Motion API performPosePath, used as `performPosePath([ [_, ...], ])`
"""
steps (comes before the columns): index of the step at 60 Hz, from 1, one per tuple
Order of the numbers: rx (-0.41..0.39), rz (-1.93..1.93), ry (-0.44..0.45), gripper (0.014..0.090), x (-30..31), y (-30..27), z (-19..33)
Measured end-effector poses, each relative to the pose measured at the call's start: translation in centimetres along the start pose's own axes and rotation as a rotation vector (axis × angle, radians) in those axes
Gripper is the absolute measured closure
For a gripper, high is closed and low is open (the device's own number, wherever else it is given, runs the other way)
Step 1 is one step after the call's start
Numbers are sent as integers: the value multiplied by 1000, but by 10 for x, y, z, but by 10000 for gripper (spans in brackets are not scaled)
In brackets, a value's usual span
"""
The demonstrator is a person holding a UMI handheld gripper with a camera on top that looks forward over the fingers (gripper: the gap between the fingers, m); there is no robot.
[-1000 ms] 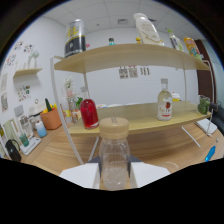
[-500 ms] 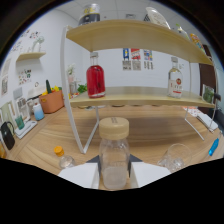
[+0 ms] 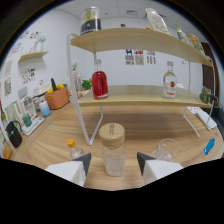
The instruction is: Make me a cup of Mount Fuji.
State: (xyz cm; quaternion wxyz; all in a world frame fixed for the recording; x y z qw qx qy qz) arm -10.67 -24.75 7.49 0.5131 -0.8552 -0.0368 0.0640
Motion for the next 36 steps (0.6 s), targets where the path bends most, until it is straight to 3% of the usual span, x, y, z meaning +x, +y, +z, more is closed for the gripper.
performPosePath([
  [7,-4,4,18,194,12,-12,-29],
  [23,-117,16,110,195,67,-42,-95],
  [36,-27,15,149,189,98,-159,-133],
])
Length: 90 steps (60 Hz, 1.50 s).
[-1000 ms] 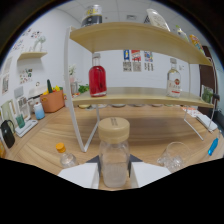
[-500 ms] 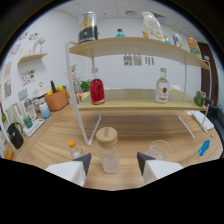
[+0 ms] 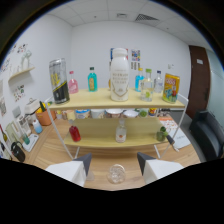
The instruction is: Make me a cup of Mount Fuji.
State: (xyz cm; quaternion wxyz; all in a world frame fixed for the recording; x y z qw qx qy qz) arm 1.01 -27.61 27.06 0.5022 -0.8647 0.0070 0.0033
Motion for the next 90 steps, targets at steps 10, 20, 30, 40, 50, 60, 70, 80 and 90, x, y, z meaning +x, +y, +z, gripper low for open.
performPosePath([
  [10,134,15,0,187,10,-99,-1],
  [20,300,12,-12,190,12,-173,32],
  [30,331,16,-8,247,10,-192,79],
  [40,321,43,14,449,15,-191,105],
  [50,335,45,21,550,19,-194,104],
  [60,335,46,-2,566,17,-194,91],
  [70,418,33,-28,568,18,-207,43],
  [80,435,82,-66,569,36,-176,7],
  [90,331,107,-19,572,72,-82,24],
])
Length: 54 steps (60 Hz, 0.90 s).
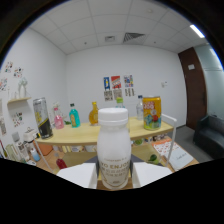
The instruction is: Make me a cup of Mount Fuji.
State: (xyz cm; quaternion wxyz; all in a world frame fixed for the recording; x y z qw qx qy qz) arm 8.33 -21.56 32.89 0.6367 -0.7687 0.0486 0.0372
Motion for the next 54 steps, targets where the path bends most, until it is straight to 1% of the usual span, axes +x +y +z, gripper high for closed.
performPosePath([
  [3,-52,33,21,573,16,37,0],
  [12,-172,89,58,571,48,138,7],
  [17,-217,36,77,572,61,178,12],
  [21,-250,-43,84,571,67,199,17],
  [26,-278,-201,94,572,74,213,21],
  [33,-295,-491,100,572,80,220,29],
  [54,-261,-1347,89,572,82,195,42],
])
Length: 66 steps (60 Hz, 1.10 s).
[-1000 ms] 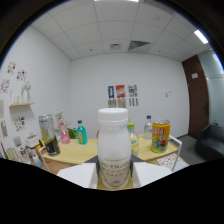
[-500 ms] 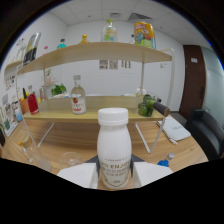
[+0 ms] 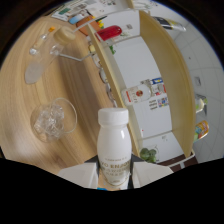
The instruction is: Make me a cup of Mount Fuji.
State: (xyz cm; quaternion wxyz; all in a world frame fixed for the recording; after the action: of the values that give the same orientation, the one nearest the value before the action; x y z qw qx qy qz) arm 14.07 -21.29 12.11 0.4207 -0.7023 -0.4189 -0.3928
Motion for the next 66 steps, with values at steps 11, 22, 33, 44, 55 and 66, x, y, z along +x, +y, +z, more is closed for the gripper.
performPosePath([
  [11,19,-377,43,573,5,-10,4],
  [22,28,-642,76,572,9,-16,10],
  [33,36,-661,71,574,8,-16,11],
  [44,82,-398,64,570,26,-26,-1],
  [55,233,261,-18,565,50,-50,-28],
  [66,254,780,-115,567,43,-35,-25],
])
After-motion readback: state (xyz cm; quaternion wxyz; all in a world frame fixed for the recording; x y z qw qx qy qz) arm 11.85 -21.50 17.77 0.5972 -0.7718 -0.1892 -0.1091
